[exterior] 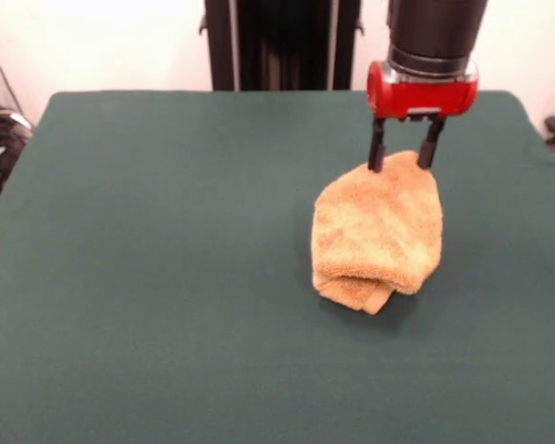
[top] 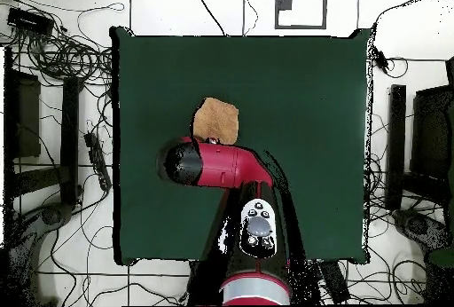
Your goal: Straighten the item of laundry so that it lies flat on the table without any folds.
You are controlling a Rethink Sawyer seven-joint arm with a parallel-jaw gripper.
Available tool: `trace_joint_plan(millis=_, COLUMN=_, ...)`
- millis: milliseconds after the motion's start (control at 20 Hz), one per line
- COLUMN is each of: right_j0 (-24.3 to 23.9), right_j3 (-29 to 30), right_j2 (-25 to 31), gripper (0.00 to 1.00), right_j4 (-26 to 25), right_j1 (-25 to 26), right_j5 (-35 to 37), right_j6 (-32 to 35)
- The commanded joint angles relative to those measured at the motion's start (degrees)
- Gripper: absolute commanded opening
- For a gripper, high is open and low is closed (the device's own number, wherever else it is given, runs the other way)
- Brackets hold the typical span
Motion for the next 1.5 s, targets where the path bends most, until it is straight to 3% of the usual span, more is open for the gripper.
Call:
trace_joint_plan(millis=50, right_j0=-5.40, right_j3=3.72, right_j2=6.30, gripper=1.00, right_j4=-0.03, right_j1=-2.66, right_j5=3.45, right_j6=4.09)
trace_joint_plan(millis=500, right_j0=-5.01, right_j3=1.84, right_j2=4.37, gripper=1.00, right_j4=-1.76, right_j1=-3.18, right_j5=5.50, right_j6=4.91)
trace_joint_plan(millis=1250, right_j0=-1.50, right_j3=-6.41, right_j2=5.24, gripper=1.00, right_j4=-0.50, right_j1=7.84, right_j5=0.46, right_j6=7.90)
trace_joint_plan(millis=1500, right_j0=-1.12, right_j3=-7.33, right_j2=5.55, gripper=1.00, right_j4=0.23, right_j1=7.91, right_j5=2.65, right_j6=7.93)
